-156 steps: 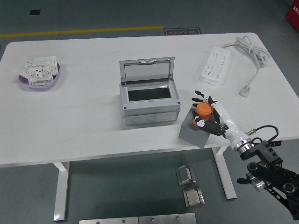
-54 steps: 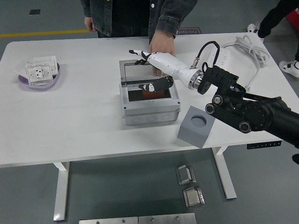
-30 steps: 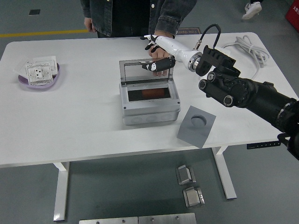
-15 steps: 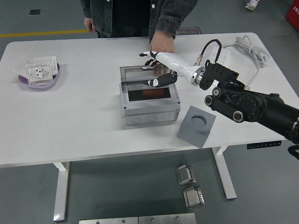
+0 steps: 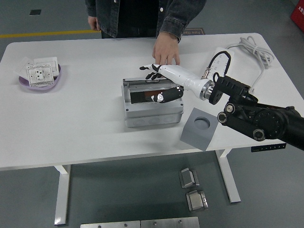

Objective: Pick up the cylinder from the cube,place it in the box,flap close box

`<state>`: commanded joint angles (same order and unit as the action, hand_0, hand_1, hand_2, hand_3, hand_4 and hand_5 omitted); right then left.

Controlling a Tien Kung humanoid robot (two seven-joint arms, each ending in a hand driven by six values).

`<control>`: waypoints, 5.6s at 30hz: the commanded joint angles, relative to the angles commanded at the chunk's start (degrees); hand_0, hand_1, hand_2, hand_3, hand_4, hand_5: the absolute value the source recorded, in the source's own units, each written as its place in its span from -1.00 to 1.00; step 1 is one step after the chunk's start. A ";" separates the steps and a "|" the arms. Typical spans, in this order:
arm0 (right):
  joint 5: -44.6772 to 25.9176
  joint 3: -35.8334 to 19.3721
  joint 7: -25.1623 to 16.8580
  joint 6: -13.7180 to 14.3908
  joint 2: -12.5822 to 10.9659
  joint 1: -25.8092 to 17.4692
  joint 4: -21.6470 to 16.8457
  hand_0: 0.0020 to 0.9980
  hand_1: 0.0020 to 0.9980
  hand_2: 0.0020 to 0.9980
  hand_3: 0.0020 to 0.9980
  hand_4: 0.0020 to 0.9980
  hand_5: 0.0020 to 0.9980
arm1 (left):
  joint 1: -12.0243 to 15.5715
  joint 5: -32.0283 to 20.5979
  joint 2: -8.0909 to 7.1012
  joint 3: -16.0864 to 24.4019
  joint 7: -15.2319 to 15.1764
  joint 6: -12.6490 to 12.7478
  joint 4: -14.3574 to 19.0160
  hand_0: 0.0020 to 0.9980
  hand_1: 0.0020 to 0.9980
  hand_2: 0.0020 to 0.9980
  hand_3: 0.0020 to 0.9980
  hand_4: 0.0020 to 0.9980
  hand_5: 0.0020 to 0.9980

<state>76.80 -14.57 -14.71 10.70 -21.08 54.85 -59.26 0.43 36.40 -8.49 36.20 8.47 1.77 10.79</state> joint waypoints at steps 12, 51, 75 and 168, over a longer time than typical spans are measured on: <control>1.67 -3.12 0.43 1.38 -2.70 -5.66 -4.05 -0.07 0.27 0.48 0.87 0.65 -0.15 | 0.27 -1.24 0.38 -1.17 -0.37 0.02 -0.02 0.32 0.30 0.08 0.17 0.13 -0.50; -21.71 -66.59 -3.47 -4.74 -13.88 -41.91 -18.24 -0.21 0.09 0.35 0.61 0.57 -0.09 | 1.12 -0.98 -0.01 -0.95 -0.91 -0.19 -0.48 0.32 0.30 0.08 0.16 0.13 -0.51; -25.05 -73.98 -3.79 -5.46 -14.11 -44.91 -16.85 -0.11 0.10 0.35 0.58 0.50 -0.12 | 0.81 -8.45 -0.19 -6.39 -2.71 0.23 -0.48 0.32 0.30 0.08 0.17 0.13 -0.52; -27.82 -72.07 -6.12 -7.22 -11.38 -43.18 -14.56 0.49 0.51 0.57 0.53 0.39 -0.20 | 1.56 -10.48 -0.25 -7.28 -2.85 0.38 -0.48 0.33 0.30 0.08 0.16 0.13 -0.51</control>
<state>48.97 -86.64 -20.83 3.48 -32.47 11.67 -73.81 1.99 25.92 -8.74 28.92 5.62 2.15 10.31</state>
